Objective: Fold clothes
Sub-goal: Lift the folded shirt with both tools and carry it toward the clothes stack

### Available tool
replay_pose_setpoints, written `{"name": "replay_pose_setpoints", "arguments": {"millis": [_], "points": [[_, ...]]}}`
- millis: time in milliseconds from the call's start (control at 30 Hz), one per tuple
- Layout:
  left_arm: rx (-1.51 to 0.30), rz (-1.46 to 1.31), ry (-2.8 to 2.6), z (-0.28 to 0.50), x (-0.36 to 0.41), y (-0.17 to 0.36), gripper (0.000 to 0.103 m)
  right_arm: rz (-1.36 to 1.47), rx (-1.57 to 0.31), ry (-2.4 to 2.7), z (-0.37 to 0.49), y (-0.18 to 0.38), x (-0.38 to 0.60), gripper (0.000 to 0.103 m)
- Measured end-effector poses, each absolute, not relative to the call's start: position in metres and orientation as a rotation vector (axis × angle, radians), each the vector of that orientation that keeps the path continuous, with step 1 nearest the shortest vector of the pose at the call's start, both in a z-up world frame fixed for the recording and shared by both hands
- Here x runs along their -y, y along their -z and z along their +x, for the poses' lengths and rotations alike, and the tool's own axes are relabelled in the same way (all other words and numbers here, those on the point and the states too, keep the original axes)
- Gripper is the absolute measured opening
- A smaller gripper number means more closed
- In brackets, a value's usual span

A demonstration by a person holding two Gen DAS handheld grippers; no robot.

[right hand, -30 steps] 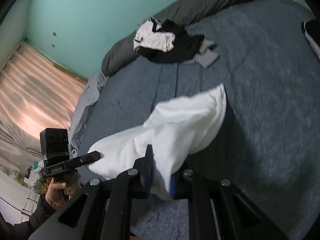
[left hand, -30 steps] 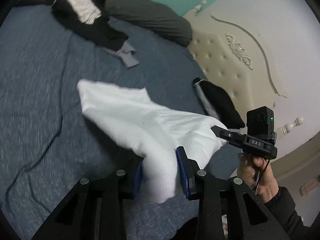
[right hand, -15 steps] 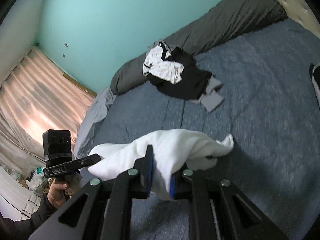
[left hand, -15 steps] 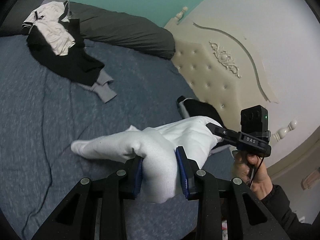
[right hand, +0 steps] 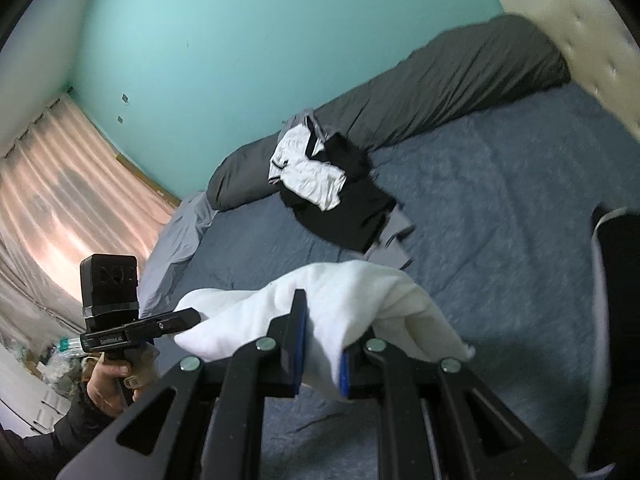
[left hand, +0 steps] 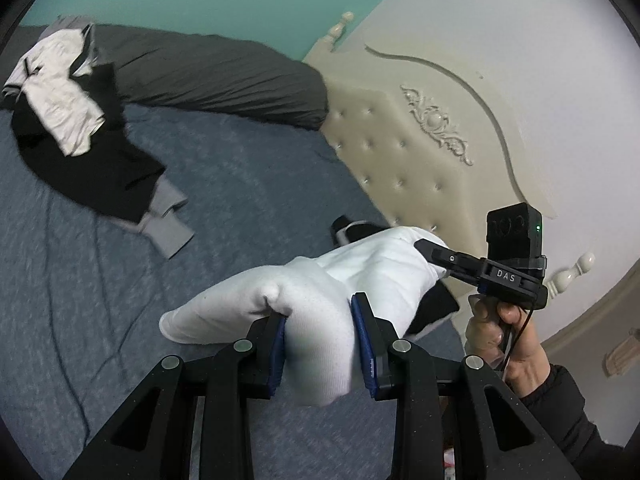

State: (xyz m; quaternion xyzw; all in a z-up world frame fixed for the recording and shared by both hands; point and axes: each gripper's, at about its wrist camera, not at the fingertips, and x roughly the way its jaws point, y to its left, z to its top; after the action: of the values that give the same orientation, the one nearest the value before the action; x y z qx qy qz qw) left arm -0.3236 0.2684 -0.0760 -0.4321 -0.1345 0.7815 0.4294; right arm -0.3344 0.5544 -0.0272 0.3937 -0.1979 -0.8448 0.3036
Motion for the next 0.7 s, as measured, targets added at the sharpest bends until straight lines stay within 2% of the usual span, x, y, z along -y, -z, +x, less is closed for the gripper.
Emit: {"name": "replay_pose_setpoints", "arguments": {"millis": [400,700], "points": [[0.294,-0.957,-1.947,-0.346,-0.39,0.003,0.033,0.927,0.382,2.406,-0.378,-0.065,-0.643,0.012],[0.282,-0.941,-1.91,-0.369,-0.51,-0.01,0.033,0.891,0.409,2.541,-0.414,-0.075,-0.737,0.012]]}}
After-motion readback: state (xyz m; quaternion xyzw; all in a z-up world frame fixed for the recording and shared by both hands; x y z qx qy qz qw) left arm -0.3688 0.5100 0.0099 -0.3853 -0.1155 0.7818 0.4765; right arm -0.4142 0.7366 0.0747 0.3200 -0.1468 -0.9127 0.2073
